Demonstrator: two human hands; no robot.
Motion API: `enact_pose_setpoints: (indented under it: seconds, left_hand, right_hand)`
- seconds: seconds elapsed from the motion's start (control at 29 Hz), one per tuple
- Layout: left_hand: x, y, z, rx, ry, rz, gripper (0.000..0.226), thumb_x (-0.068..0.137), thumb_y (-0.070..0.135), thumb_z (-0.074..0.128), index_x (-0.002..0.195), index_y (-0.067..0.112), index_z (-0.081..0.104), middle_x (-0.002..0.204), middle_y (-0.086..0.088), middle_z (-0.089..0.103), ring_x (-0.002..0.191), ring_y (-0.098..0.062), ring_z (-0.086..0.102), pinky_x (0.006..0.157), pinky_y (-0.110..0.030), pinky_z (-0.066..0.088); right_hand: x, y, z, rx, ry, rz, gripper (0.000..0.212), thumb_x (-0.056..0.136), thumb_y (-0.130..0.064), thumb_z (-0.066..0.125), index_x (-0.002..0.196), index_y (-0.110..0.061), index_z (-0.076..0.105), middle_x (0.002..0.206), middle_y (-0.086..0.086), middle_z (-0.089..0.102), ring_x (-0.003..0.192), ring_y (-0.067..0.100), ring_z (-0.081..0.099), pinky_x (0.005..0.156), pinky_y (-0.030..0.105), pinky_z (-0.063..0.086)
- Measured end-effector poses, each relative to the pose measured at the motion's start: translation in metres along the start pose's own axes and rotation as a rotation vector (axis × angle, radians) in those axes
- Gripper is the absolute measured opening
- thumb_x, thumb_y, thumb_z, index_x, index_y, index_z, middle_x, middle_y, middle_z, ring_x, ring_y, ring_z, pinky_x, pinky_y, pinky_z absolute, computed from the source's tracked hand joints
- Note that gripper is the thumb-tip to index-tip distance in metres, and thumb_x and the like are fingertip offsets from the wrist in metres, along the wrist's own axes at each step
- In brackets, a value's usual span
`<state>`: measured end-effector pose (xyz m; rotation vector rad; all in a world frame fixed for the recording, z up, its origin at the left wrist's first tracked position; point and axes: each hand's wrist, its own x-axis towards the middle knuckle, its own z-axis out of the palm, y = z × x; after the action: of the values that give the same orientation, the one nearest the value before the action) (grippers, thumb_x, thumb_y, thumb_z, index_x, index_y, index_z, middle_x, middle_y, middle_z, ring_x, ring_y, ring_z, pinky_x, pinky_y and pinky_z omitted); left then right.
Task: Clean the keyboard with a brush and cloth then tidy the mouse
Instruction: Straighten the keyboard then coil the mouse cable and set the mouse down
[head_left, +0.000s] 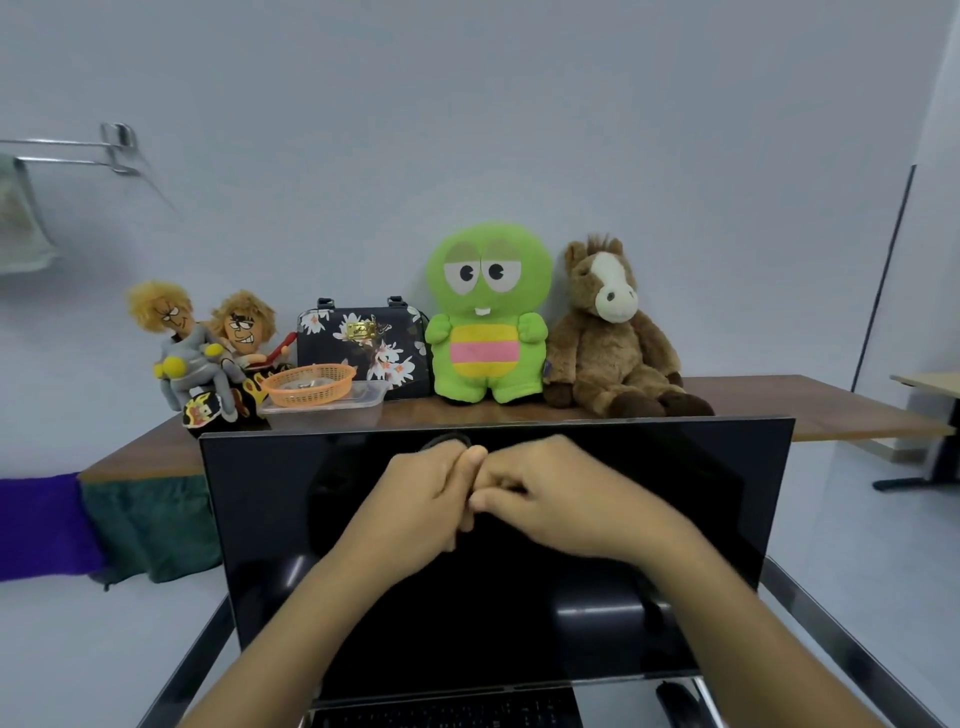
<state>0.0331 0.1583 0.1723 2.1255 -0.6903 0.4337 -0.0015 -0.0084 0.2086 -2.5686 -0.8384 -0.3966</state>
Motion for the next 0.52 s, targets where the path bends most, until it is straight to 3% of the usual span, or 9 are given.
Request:
enact_pose_setpoints:
  seconds: [0.07,0.17,0.24,0.31,0.38,0.45,0.52]
  left_hand:
    - [-0.011,-0.002,0.002,-0.181,-0.094,-0.114,0.05,0.1,0.045,0.037,0.072,0.009,0.059,0.048,-0.008,0.056,0.038,-0.023,0.048,0.049,-0.031,0.043]
    - [-0.025,0.005,0.007,-0.612,-0.301,-0.172,0.062,0.099,0.052,0.033,0.067,0.004,0.058,0.038,-0.006,0.038,0.031,-0.018,0.035,0.049,-0.031,0.04]
    - [-0.03,0.017,0.01,-1.047,-0.361,-0.206,0.054,0.095,0.045,0.037,0.062,0.005,0.055,0.036,0.0,0.027,0.026,-0.012,0.025,0.048,-0.028,0.043]
    - [-0.028,0.028,0.014,-1.378,-0.293,-0.24,0.046,0.093,0.035,0.041,0.057,0.008,0.052,0.034,0.004,0.025,0.023,-0.009,0.023,0.045,-0.026,0.042]
    - [-0.022,0.032,0.018,-1.487,-0.154,-0.278,0.043,0.092,0.031,0.04,0.055,0.011,0.05,0.033,0.005,0.023,0.022,-0.008,0.021,0.043,-0.024,0.039]
    - [-0.016,0.032,0.021,-1.428,-0.022,-0.318,0.042,0.093,0.031,0.04,0.057,0.011,0.048,0.035,0.004,0.022,0.023,-0.009,0.02,0.045,-0.025,0.038]
    - [-0.012,0.027,0.023,-1.274,0.077,-0.353,0.042,0.099,0.029,0.038,0.064,0.008,0.048,0.037,0.002,0.024,0.026,-0.011,0.021,0.051,-0.03,0.036]
  right_hand:
    - [-0.004,0.004,-0.015,0.086,0.033,0.02,0.011,0.09,-0.029,0.065,0.087,-0.021,0.073,0.074,-0.008,0.068,0.068,0.005,0.06,0.066,0.023,0.047]
    - [-0.002,0.016,-0.022,0.258,0.007,0.002,0.009,0.091,-0.023,0.065,0.089,-0.017,0.072,0.072,-0.007,0.063,0.065,0.0,0.054,0.063,0.021,0.045]
    - [0.001,0.022,-0.013,0.558,0.035,0.005,0.008,0.093,-0.012,0.061,0.091,-0.011,0.069,0.075,-0.002,0.063,0.068,0.005,0.055,0.066,0.02,0.047]
    - [0.003,0.022,0.007,0.875,0.171,0.048,0.009,0.093,-0.004,0.059,0.091,-0.009,0.066,0.076,0.0,0.064,0.07,0.009,0.057,0.069,0.019,0.048]
    - [0.003,0.018,0.03,1.044,0.253,0.139,0.009,0.09,-0.003,0.06,0.089,-0.009,0.066,0.073,-0.001,0.067,0.064,0.006,0.06,0.064,0.016,0.049]
    - [-0.001,0.013,0.044,1.157,0.208,0.236,0.011,0.093,-0.005,0.055,0.095,-0.002,0.066,0.069,0.001,0.066,0.056,0.006,0.059,0.061,0.018,0.049]
    - [-0.006,0.018,0.044,1.306,0.157,0.311,0.031,0.1,-0.016,0.045,0.11,0.007,0.063,0.08,0.009,0.067,0.065,0.012,0.062,0.073,0.026,0.05]
